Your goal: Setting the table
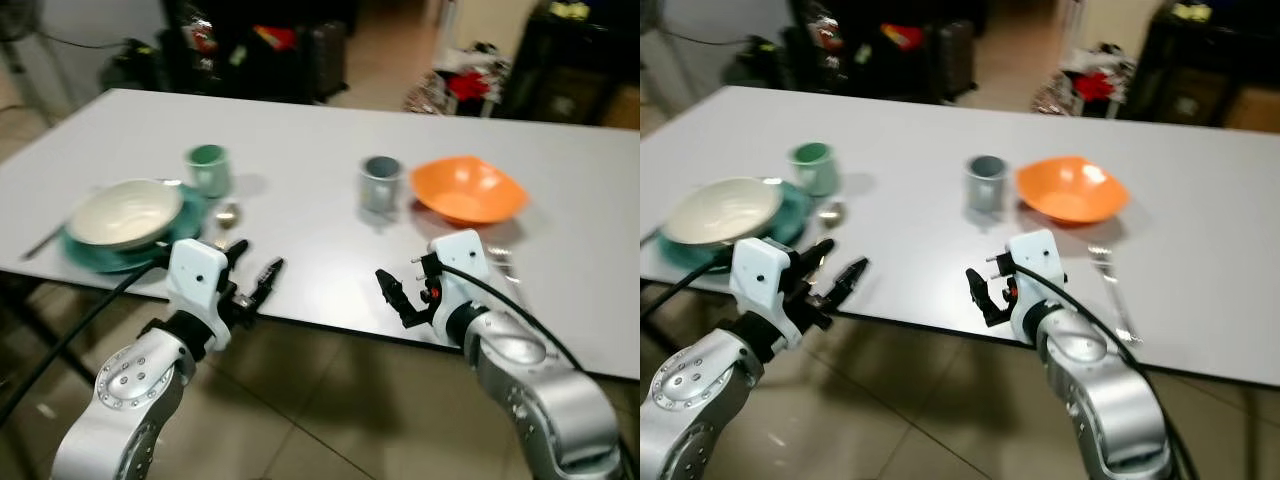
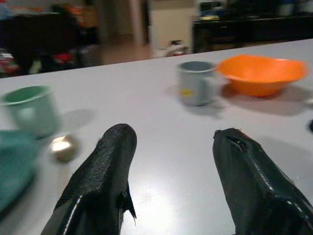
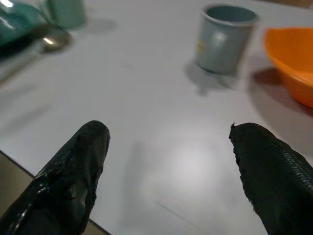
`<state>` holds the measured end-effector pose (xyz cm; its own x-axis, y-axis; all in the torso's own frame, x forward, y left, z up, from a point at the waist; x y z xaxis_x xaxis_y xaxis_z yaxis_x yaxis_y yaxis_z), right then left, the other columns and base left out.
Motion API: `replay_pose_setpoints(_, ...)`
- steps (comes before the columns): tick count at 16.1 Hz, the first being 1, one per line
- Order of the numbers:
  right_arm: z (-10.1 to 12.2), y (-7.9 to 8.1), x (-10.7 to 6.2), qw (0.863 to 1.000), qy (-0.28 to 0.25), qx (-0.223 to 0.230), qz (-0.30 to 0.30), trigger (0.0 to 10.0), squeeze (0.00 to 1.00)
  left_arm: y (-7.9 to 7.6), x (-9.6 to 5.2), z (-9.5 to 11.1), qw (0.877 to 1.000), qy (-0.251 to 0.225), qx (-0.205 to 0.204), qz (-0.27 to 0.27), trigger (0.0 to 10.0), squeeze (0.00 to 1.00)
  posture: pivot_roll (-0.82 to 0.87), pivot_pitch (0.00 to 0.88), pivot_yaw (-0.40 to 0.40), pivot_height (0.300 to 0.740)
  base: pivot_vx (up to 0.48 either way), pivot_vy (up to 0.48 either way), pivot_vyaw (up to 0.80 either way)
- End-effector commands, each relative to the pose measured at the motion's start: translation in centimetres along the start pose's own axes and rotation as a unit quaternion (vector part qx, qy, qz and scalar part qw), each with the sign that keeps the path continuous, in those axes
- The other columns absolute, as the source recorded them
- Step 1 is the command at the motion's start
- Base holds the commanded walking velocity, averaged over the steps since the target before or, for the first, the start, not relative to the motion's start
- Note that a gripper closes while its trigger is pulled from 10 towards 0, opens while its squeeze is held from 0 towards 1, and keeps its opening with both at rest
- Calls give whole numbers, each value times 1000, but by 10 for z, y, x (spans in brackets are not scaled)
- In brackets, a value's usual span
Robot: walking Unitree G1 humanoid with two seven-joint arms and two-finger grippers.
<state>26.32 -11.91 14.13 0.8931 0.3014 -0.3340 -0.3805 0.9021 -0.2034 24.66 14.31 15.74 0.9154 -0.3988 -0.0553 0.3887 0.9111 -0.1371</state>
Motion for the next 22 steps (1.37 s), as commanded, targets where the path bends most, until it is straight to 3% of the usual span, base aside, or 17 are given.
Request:
replay_pose_setpoints(1,2,-2,0,1000,-14,7,-13,10000,0,7,0,-1,1000,3,8,26,10000,0,-75,0,38,740,0,401,0)
replay_pose_setpoints(5,-4,-18,-9,996,-43,-12,-79,10000,0,-1,1,0,999,-7,-2,48,10000,0,-91,0,54,740,0,254,0)
replay_pose_setpoints(7,-6,-22,-11,995,-53,20,-84,10000,0,-4,-1,-2,998,-15,-11,57,10000,0,-103,0,65,740,0,0,0)
replay_pose_setpoints(12,0,-15,-8,995,-79,11,-53,10000,0,-3,5,1,997,-18,-20,67,10000,0,-108,0,76,740,0,0,0)
replay_pose_setpoints(16,1,-15,-3,996,-79,7,-33,10000,0,5,6,5,995,-24,-25,90,10000,0,-94,0,62,740,0,0,800)
replay_pose_setpoints(19,3,-10,1,996,-83,29,-16,10000,0,7,-2,4,994,-21,-26,105,10000,0,-84,0,61,740,0,0,800)
replay_pose_setpoints(22,1,-11,2,996,-79,38,-18,10000,0,9,0,2,994,-15,-18,108,10000,0,-84,0,58,740,0,0,800)
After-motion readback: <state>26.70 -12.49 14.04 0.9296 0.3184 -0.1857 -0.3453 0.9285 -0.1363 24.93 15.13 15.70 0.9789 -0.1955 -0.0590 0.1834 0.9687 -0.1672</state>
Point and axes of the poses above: a point about 5 cm out from each wrist's last joint towards the gripper, its own x axis pointing out of the wrist towards the gripper, its own z axis along the axis of the wrist's last joint, y = z × x, the point moved 2 cm from there along x, pointing out of the wrist towards the gripper, and after that the axes turned 12 degrees about -x, right-handed, at the moved point
